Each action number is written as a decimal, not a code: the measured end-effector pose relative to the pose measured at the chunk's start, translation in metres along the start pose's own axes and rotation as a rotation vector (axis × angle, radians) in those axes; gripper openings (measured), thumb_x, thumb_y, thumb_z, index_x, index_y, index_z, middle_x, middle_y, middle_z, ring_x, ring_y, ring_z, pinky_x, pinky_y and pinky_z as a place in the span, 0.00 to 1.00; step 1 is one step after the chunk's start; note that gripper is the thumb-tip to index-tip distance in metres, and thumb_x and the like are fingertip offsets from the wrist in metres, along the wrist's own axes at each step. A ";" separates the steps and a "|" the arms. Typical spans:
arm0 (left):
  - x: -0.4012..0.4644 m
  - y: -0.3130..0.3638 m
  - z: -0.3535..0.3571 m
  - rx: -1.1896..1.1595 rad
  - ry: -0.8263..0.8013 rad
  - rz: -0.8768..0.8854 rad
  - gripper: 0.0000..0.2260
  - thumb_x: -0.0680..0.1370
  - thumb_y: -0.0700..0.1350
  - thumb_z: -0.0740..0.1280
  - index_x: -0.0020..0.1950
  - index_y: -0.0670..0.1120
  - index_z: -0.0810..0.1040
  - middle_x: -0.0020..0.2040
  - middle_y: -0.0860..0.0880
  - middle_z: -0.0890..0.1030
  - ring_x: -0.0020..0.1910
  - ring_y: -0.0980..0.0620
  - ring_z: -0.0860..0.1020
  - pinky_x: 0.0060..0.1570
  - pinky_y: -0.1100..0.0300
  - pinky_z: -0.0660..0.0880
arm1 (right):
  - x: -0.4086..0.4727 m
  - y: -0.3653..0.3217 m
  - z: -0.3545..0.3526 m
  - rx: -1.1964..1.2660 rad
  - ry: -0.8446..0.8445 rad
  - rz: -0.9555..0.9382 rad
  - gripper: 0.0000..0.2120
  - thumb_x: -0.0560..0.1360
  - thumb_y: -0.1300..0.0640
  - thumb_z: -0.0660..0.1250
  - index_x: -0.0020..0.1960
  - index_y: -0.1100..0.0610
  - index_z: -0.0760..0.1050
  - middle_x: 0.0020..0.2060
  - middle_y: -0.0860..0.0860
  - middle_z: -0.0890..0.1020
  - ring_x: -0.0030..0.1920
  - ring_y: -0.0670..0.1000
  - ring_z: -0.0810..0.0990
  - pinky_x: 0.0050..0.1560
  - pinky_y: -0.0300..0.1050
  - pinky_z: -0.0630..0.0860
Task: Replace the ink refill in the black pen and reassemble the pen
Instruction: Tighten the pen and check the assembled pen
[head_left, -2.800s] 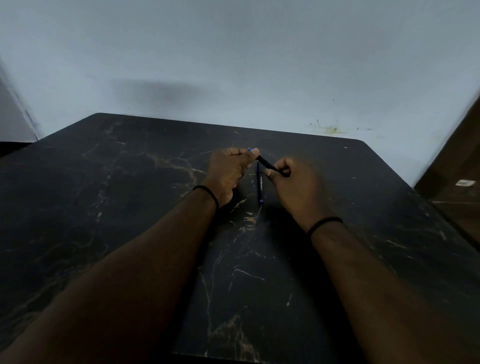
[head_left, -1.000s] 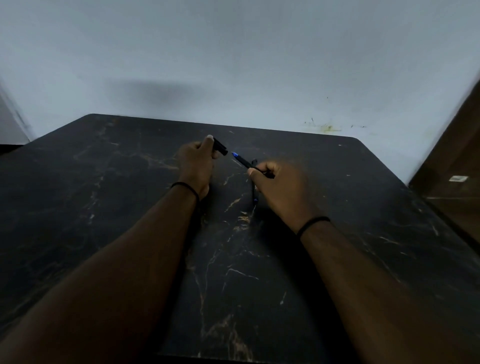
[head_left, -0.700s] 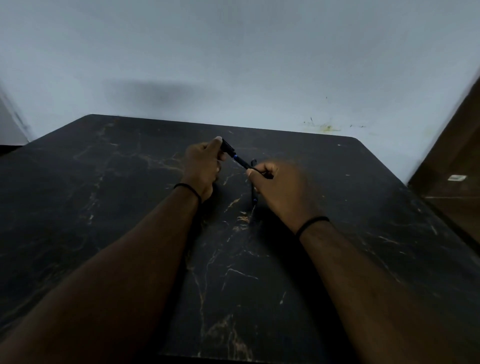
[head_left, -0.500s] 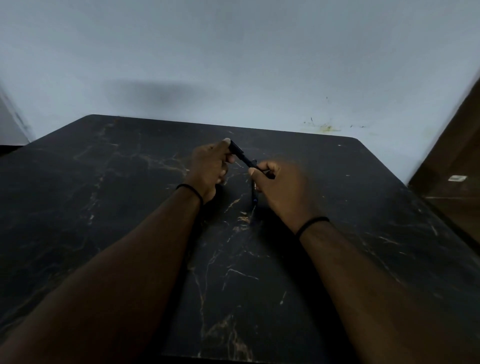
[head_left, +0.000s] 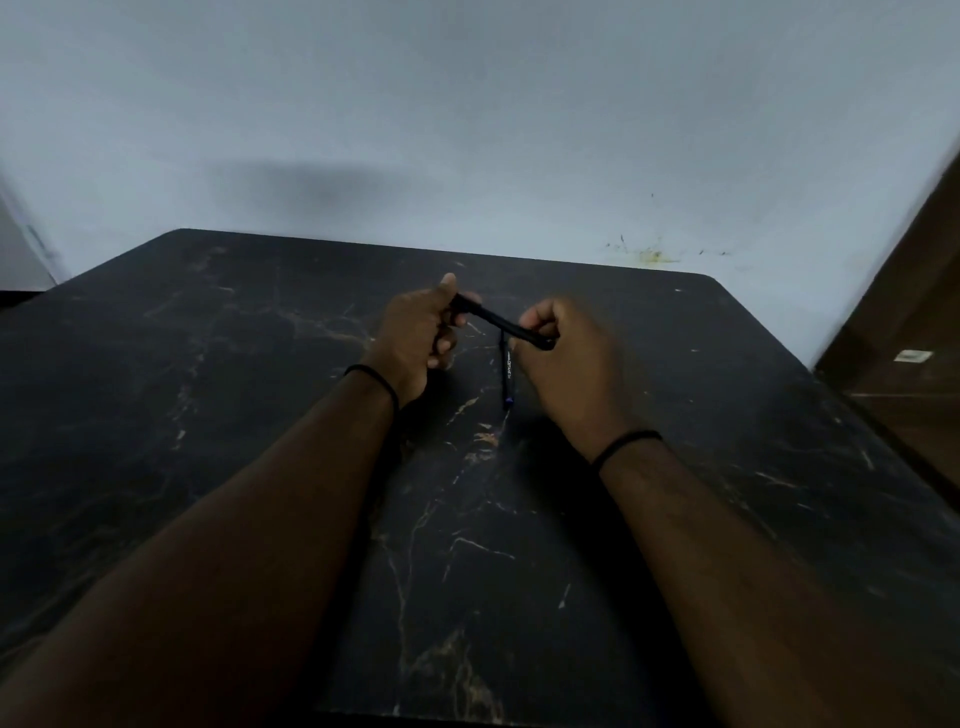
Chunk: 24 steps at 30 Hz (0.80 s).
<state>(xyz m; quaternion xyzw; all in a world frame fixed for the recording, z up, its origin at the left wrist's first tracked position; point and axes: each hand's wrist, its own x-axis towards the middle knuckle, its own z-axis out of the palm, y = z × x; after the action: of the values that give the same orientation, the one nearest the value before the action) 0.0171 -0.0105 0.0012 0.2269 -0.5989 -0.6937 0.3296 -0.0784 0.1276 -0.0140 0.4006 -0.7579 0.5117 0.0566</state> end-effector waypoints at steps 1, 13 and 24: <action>0.000 0.000 0.001 0.005 0.000 0.000 0.17 0.84 0.50 0.58 0.49 0.40 0.80 0.35 0.49 0.72 0.25 0.55 0.61 0.20 0.64 0.55 | 0.001 0.002 0.002 -0.003 -0.012 0.021 0.09 0.73 0.55 0.74 0.40 0.46 0.74 0.35 0.42 0.79 0.36 0.40 0.77 0.34 0.35 0.69; -0.001 -0.002 0.000 0.064 -0.027 0.012 0.18 0.85 0.50 0.56 0.50 0.40 0.79 0.35 0.48 0.71 0.26 0.54 0.62 0.22 0.62 0.56 | 0.002 0.004 0.007 -0.025 -0.088 0.036 0.17 0.79 0.48 0.65 0.33 0.51 0.77 0.29 0.36 0.80 0.30 0.37 0.76 0.31 0.38 0.65; 0.000 -0.003 0.008 0.132 -0.006 0.010 0.18 0.84 0.51 0.55 0.45 0.43 0.79 0.31 0.50 0.71 0.22 0.56 0.61 0.19 0.65 0.56 | 0.000 0.002 0.013 -0.019 -0.045 0.045 0.11 0.78 0.49 0.66 0.38 0.50 0.74 0.33 0.48 0.81 0.36 0.49 0.80 0.41 0.54 0.79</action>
<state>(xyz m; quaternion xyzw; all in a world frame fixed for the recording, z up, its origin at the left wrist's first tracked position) 0.0111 -0.0051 -0.0008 0.2430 -0.6455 -0.6516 0.3157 -0.0756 0.1171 -0.0212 0.3943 -0.7728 0.4964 0.0320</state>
